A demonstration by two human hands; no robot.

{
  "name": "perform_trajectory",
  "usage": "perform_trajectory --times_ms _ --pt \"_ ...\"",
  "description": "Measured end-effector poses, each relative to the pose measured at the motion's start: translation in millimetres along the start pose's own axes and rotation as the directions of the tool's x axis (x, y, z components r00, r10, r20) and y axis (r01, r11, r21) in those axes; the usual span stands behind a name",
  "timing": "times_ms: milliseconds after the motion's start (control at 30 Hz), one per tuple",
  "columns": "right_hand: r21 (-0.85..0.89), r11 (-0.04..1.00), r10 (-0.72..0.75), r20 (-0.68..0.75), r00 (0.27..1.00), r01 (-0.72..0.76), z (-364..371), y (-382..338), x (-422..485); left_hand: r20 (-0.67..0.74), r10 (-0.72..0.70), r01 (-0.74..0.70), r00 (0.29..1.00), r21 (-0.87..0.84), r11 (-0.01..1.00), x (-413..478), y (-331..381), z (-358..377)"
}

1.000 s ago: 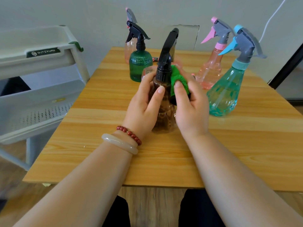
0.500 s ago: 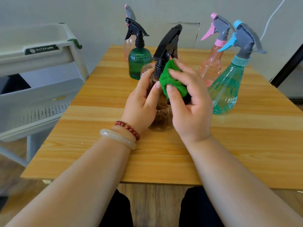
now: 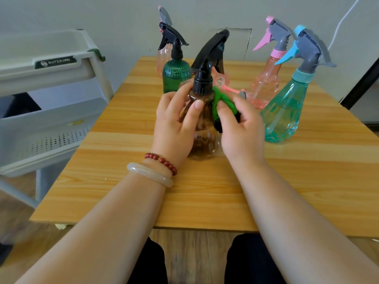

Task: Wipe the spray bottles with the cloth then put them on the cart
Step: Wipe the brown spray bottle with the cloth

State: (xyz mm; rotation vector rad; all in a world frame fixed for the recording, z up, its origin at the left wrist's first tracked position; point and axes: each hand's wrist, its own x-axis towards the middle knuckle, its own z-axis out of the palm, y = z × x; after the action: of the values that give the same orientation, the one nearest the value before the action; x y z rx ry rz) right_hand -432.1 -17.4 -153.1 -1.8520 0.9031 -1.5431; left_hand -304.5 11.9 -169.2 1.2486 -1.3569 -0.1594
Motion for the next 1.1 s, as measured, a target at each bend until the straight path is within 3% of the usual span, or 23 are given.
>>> perform_trajectory --times_ms 167,367,533,700,767,867,933,1100 --pt "-0.049 0.979 -0.194 0.044 0.98 0.196 4.1 0.2 -6.2 0.051 -0.039 0.042 0.998 -0.068 0.997 -0.2 3.1 -2.2" --pt "-0.069 0.997 0.026 0.115 0.993 -0.019 -1.2 4.4 -4.9 0.053 -0.094 0.095 0.994 -0.013 0.995 1.3 1.2 -2.8" --pt "-0.029 0.981 -0.189 0.063 0.98 0.191 11.2 -3.3 -6.2 0.048 -0.095 0.095 0.994 0.011 0.995 2.2 1.4 -3.7" --pt "-0.106 0.994 0.027 0.146 0.989 -0.011 -3.6 2.4 -5.6 0.045 -0.112 0.111 0.993 0.028 0.993 2.1 0.4 -3.0" --pt "-0.169 0.985 0.048 0.111 0.993 -0.029 -5.0 5.7 -4.7 0.042 -0.113 0.111 0.993 0.03 0.993 1.5 0.4 -3.0" --pt "-0.135 0.983 -0.123 0.02 0.992 0.125 6.2 -1.8 -4.9 0.031 -0.096 0.095 0.995 0.038 0.995 1.6 0.0 -3.9" --pt "-0.09 0.975 -0.201 0.039 0.979 0.204 14.1 -3.7 -8.8 0.027 -0.092 0.091 0.995 0.041 0.995 2.3 -1.2 -3.2" --pt "-0.147 0.989 0.017 0.069 0.997 -0.006 2.2 -0.8 -10.8 0.023 -0.096 0.095 0.995 0.034 0.995 1.8 -0.6 -1.8"
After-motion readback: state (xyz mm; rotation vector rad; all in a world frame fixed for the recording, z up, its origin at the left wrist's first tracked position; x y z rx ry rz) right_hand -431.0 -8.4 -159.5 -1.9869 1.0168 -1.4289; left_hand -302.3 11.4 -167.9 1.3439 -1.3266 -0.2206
